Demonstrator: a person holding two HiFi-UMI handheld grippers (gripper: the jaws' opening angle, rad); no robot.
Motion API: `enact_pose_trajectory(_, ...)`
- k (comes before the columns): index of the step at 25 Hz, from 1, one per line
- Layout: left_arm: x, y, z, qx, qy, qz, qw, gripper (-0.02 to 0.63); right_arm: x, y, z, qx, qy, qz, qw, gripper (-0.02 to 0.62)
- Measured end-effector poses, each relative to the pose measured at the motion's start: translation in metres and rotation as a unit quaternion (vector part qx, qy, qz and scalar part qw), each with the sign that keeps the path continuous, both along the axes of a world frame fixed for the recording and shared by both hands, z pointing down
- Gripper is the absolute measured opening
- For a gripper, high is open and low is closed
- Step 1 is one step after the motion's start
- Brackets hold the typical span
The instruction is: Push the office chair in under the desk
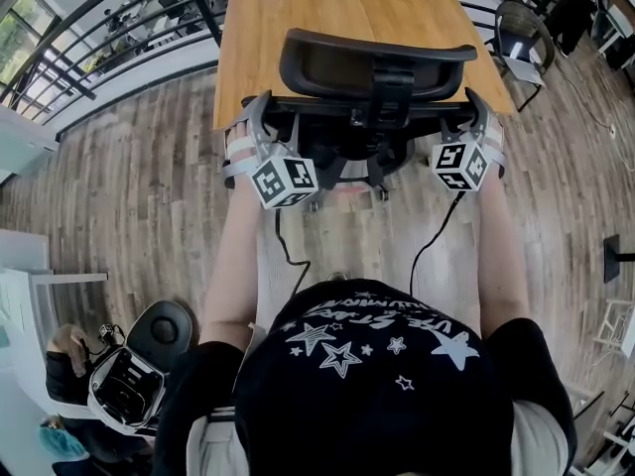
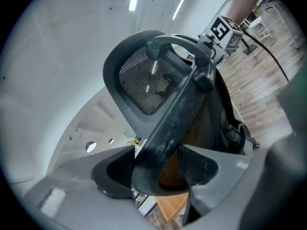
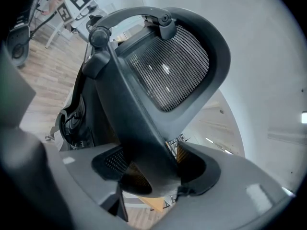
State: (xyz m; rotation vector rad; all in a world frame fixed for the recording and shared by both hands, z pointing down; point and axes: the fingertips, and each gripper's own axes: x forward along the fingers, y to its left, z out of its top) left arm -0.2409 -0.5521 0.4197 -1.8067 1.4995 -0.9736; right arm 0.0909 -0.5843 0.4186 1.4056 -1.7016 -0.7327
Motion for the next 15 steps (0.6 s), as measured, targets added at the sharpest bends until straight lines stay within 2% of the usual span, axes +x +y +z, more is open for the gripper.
enact_pose_trajectory(2, -0.001, -0.001, 0.000, -0.004, -0.008, -0.001, 1.0000, 0.275, -0.001, -0.001, 0.000, -0.003, 0.000, 0.001, 1.000, 0.298)
enact_pose_trajectory(7, -0.005, 0.000, 0.004, -0.046, -0.061, -0.004, 0.9971, 0.273, -0.002, -0.001, 0.001, -0.019, 0.005, 0.005, 1.000, 0.299)
enact_pose_trajectory(10, -0.003, -0.001, 0.005, -0.070, -0.033, 0.000, 0.9970, 0.275, 0.003, 0.002, 0.000, -0.005, 0.020, 0.022, 1.000, 0.305)
enact_pose_trajectory(12, -0.004, 0.002, 0.005, -0.086, -0.018, -0.002, 0.9961, 0.276, 0.009, 0.010, -0.002, 0.012, 0.032, 0.036, 0.999, 0.287)
enact_pose_trajectory(15, -0.006, 0.013, 0.005, -0.099, 0.005, -0.016, 0.9949, 0.278, 0.018, 0.029, -0.002, 0.018, 0.015, 0.043, 0.999, 0.272)
